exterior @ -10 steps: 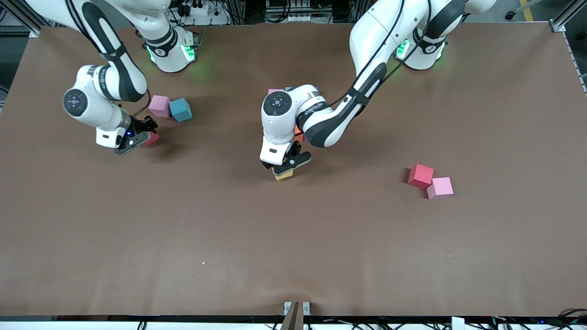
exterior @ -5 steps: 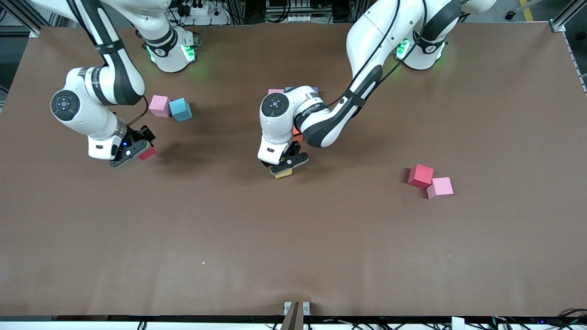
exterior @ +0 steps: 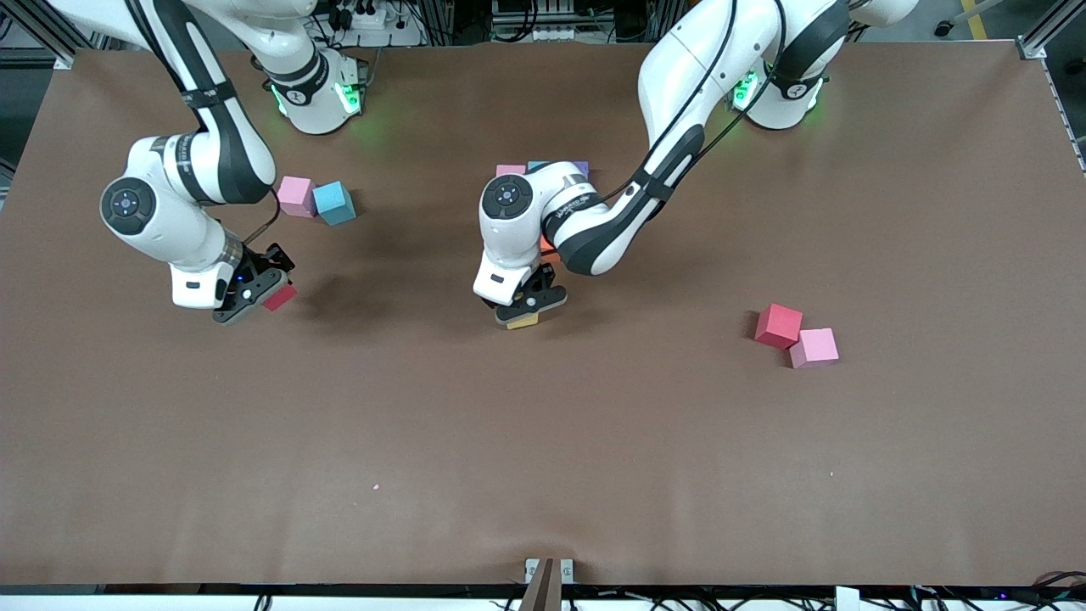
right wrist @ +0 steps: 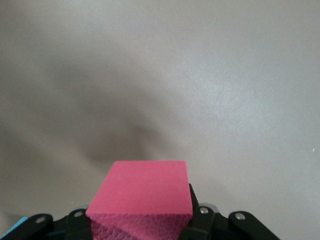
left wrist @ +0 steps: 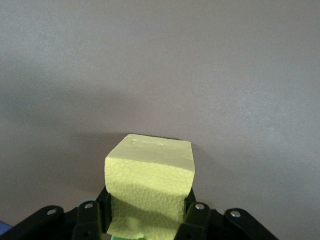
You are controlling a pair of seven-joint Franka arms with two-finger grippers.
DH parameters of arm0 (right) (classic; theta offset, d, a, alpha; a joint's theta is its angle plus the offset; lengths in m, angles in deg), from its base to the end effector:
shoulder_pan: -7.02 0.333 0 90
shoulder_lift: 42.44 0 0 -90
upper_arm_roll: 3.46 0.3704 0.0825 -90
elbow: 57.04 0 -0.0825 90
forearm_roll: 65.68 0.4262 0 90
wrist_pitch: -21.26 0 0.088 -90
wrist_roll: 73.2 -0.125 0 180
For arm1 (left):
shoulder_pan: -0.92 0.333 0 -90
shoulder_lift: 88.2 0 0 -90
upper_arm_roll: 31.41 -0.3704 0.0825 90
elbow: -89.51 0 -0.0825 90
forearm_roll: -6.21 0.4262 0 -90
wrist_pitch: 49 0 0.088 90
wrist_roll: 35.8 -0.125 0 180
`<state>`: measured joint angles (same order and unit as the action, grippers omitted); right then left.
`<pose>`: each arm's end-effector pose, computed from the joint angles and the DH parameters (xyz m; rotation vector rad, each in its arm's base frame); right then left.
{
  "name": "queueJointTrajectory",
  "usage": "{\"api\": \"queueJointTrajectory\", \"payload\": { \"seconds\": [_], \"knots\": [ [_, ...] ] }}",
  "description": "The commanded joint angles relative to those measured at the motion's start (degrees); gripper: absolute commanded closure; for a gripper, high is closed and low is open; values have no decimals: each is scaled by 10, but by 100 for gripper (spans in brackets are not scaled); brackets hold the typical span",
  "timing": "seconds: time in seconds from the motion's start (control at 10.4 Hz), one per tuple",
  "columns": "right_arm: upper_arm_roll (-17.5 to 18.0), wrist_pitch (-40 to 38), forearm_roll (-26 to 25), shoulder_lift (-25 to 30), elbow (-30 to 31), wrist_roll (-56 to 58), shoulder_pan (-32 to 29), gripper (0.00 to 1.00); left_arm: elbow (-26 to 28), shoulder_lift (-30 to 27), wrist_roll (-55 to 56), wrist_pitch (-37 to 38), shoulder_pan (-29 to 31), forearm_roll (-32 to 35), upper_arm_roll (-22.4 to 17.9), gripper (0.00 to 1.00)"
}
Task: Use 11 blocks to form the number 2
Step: 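Lower the yellow cube below green with the left gripper while right lifts red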
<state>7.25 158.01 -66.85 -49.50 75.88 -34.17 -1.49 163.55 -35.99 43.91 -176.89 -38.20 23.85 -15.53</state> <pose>0.5452 0.0208 0.2885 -2.9073 -1.1178 0.0753 0.5341 -0.6369 0.2044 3.0436 0.5525 0.0865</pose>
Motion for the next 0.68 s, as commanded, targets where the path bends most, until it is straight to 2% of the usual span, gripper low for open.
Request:
{"api": "queueJointTrajectory", "payload": {
  "seconds": [0.0, 0.29, 0.58],
  "knots": [
    [-2, -9, 0, -24, -34, 18, 15, 61, -20, 10, -23, 6, -5, -17, 1, 53],
    [-2, -17, 1, -48, -70, 16, 24, 61, -20, 9, -48, 6, -5, -24, 1, 51],
    [-3, -27, 1, -54, -79, 20, 22, 61, -17, 8, -67, 8, -5, -25, 4, 51]
  ]
}}
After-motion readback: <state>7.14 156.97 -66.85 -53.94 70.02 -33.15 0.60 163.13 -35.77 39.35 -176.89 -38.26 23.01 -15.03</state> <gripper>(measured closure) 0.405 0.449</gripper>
